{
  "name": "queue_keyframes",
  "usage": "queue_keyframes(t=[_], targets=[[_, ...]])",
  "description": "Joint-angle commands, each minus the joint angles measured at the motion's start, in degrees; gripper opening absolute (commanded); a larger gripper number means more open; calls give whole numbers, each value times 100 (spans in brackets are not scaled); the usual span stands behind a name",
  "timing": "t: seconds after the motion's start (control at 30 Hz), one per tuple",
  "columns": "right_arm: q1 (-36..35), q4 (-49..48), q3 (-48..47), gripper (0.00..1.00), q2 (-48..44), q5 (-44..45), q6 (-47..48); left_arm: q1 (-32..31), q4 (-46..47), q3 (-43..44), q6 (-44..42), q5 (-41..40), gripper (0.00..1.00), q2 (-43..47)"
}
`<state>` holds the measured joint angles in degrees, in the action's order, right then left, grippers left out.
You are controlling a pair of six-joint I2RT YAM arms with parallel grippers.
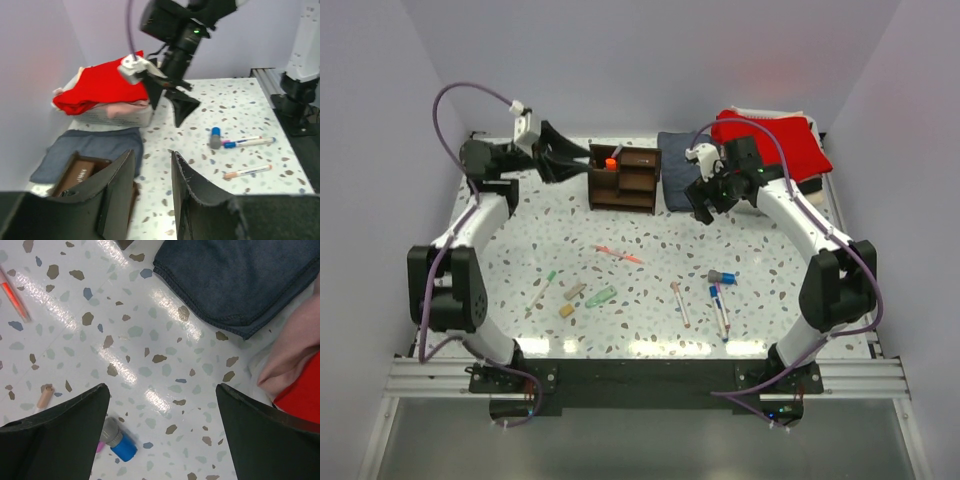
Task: Sort the stationery into containers
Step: Move the pen to the center of the board.
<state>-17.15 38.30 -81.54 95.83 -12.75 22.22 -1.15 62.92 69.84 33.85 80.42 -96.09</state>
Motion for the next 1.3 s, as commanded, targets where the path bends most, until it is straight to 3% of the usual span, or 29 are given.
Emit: queue_keyframes(t=[0.0,0.13,0.23,0.27,0.3,0.37,0.43,0.47,0.5,0.53,0.57,0.6,0.67,0.7,0.77,0.97,1.27], targets=[[-17,-95,225,92,-327,-227,327,9,398,-1788,290,1643,39,590],[-8,-86,541,92,-573,-254,371,-209,336,-2239,184,1363,38,1039],[-8,-104,700,92,-767,-333,319,-508,-417,-864,299,564,41,918],[-8,-113,735,93,-803,-350,301,-535,-829,490,-6,301,42,787],[-8,-121,744,93,-829,-429,248,-536,-1695,1226,-166,-223,43,594],[-8,-156,771,93,-847,-447,239,-536,-2464,3041,-726,-649,48,-56],[-8,-200,745,93,-829,-421,187,-588,-4210,3849,-1543,-1193,51,-619],[-8,-253,736,93,-838,-395,178,-641,-5122,4470,-2914,-1430,52,-752],[-8,-288,736,93,-873,-368,178,-841,-7254,4729,-3902,-1824,54,-866],[1,-341,762,93,-899,-307,178,-974,-8207,4888,-4878,-2081,54,-1006],[1,-376,780,93,-934,-289,178,-1114,-9034,4864,-6636,-2327,54,-1034],[-8,-446,806,93,-996,-254,178,-1359,-10304,4698,-7402,-2695,54,-1034],[-8,-499,929,93,-1084,-158,186,-1545,-11034,3823,-8790,-3092,51,-894],[-8,-560,990,93,-1189,-105,195,-1703,-11638,3539,-9164,-3372,50,-850],[-8,-605,1192,93,-1294,44,221,-1871,-11976,2741,-9823,-3690,48,-736],[1,-544,1623,91,-1524,168,345,-2407,-12259,1630,-10275,-4227,45,-709],[1,-526,1720,92,-1480,247,468,-2882,-11803,1383,-10091,-4562,47,-1157]])
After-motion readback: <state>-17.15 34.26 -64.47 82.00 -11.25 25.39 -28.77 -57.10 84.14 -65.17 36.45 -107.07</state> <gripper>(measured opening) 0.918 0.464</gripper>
